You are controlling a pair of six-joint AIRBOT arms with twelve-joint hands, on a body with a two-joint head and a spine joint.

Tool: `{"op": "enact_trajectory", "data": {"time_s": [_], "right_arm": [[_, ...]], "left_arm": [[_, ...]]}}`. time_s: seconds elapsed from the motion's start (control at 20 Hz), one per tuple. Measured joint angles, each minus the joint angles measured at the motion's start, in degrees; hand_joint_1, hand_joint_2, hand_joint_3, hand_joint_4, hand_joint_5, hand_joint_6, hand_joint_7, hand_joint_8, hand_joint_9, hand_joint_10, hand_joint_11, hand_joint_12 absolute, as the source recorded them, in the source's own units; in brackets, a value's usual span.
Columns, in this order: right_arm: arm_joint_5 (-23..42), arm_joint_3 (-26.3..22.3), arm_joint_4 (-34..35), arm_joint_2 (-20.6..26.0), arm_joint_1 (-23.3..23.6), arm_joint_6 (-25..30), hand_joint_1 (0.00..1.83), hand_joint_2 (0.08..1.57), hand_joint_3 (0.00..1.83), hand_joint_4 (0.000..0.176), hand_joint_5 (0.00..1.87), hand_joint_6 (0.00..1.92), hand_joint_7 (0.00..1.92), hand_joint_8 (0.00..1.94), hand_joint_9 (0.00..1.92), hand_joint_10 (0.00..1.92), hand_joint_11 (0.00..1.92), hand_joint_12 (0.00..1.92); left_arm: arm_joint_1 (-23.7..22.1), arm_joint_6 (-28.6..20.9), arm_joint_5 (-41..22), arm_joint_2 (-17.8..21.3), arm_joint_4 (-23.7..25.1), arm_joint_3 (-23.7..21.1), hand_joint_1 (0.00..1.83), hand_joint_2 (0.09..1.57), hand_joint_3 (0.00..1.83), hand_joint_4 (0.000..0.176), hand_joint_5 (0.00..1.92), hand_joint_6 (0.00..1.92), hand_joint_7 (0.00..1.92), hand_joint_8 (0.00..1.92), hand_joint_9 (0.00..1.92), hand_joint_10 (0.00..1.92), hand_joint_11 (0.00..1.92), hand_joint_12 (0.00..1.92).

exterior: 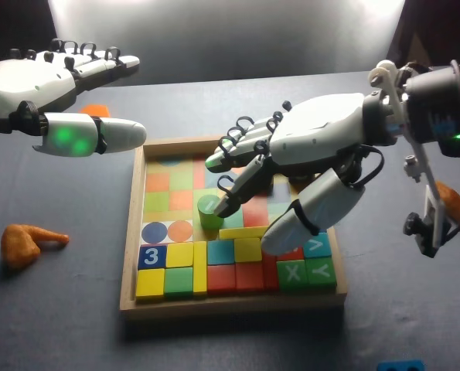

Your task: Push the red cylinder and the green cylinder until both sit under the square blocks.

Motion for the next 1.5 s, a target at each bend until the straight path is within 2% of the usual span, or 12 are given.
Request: {"op": "enact_trajectory", "data": {"time_s": [0.25,0.3,0.35,0.5,0.7,0.75,0.8,1.05,1.1,1.15,1.2,1.5], "right_arm": [[-0.59,0.83,1.62,-1.53,0.02,-1.68,0.18,1.07,0.00,0.176,0.46,0.00,0.01,0.00,0.00,0.00,0.00,0.00],[-0.72,0.98,1.73,-1.75,0.02,-1.97,0.17,1.07,0.00,0.176,0.46,0.00,0.00,0.00,0.00,0.00,0.00,0.00],[-0.98,1.18,1.70,-2.01,0.02,-2.45,0.17,1.08,0.00,0.176,0.45,0.00,0.00,0.00,0.00,0.00,0.00,0.00],[-1.62,1.88,2.12,-2.99,0.15,-3.08,0.13,1.08,0.00,0.176,0.43,0.00,0.00,0.00,0.00,0.00,0.00,0.00],[-1.84,3.15,2.19,-4.37,0.13,-3.17,0.14,1.08,0.00,0.176,0.43,0.00,0.00,0.00,0.00,0.00,0.00,0.00],[-2.08,3.30,2.21,-4.48,0.13,-3.21,0.19,1.07,0.00,0.176,0.45,0.01,0.00,0.00,0.00,0.00,0.00,0.00],[-2.25,3.41,2.19,-4.55,0.13,-3.28,0.18,1.08,0.00,0.176,0.45,0.01,0.00,0.00,0.00,0.00,0.00,0.00],[-2.86,3.93,2.21,-5.03,0.13,-3.91,0.17,1.09,0.00,0.176,0.43,0.00,0.00,0.00,0.00,0.00,0.00,0.00],[-2.99,4.04,2.21,-5.09,0.13,-4.07,0.17,1.09,0.00,0.176,0.42,0.00,0.00,0.00,0.00,0.00,0.00,0.00],[-3.17,4.04,2.21,-5.18,0.13,-4.11,0.17,1.09,0.00,0.176,0.43,0.00,0.00,0.00,0.00,0.00,0.00,0.00],[-3.17,4.04,2.21,-5.20,0.13,-4.33,0.16,1.09,0.00,0.176,0.43,0.00,0.00,0.00,0.00,0.00,0.00,0.00],[-3.78,4.22,2.25,-5.53,0.13,-5.49,0.15,1.10,0.00,0.176,0.41,0.00,0.00,0.00,0.00,0.00,0.00,0.00]], "left_arm": [[-0.35,-0.02,0.20,-0.42,0.55,0.31,0.00,1.06,0.00,0.176,0.00,0.00,0.00,0.00,0.00,0.00,0.00,0.00],[-0.37,0.00,0.09,-0.57,0.57,0.44,0.00,1.06,0.00,0.158,0.00,0.00,0.00,0.00,0.00,0.00,0.00,0.00],[-0.46,0.00,0.17,-0.70,0.55,0.48,0.00,1.07,0.00,0.154,0.00,0.00,0.00,0.00,0.00,0.00,0.00,0.00],[-0.83,0.00,0.39,-1.01,1.18,0.68,0.01,1.07,0.00,0.174,0.00,0.00,0.00,0.00,0.00,0.00,0.00,0.00],[-0.87,0.00,0.44,-1.42,1.46,0.70,0.20,1.15,0.02,0.176,0.00,0.00,0.00,0.00,0.00,0.00,0.00,0.00],[-0.87,0.00,0.46,-1.46,1.51,0.70,0.05,1.13,0.01,0.176,0.00,0.00,0.00,0.00,0.00,0.00,0.00,0.00],[-0.90,0.00,0.46,-1.46,1.57,0.70,0.01,1.11,0.00,0.176,0.00,0.00,0.00,0.00,0.00,0.00,0.00,0.00],[-0.90,0.00,0.50,-1.95,1.64,0.83,0.00,1.19,0.03,0.176,0.00,0.00,0.00,0.00,0.00,0.00,0.00,0.00],[-0.90,0.00,0.55,-2.08,1.64,0.90,0.00,1.22,0.01,0.160,0.00,0.00,0.00,0.00,0.00,0.00,0.00,0.00],[-0.90,-0.02,0.61,-2.12,1.75,1.01,0.00,1.25,0.02,0.173,0.00,0.00,0.00,0.00,0.00,0.00,0.00,0.00],[-0.90,0.00,0.66,-2.12,1.75,1.05,0.00,1.31,0.01,0.170,0.00,0.00,0.00,0.00,0.00,0.00,0.00,0.00],[-1.20,-0.02,0.98,-2.43,1.73,1.25,0.46,1.26,0.00,0.176,0.00,0.00,0.00,0.00,0.00,0.00,0.00,0.00]]}}
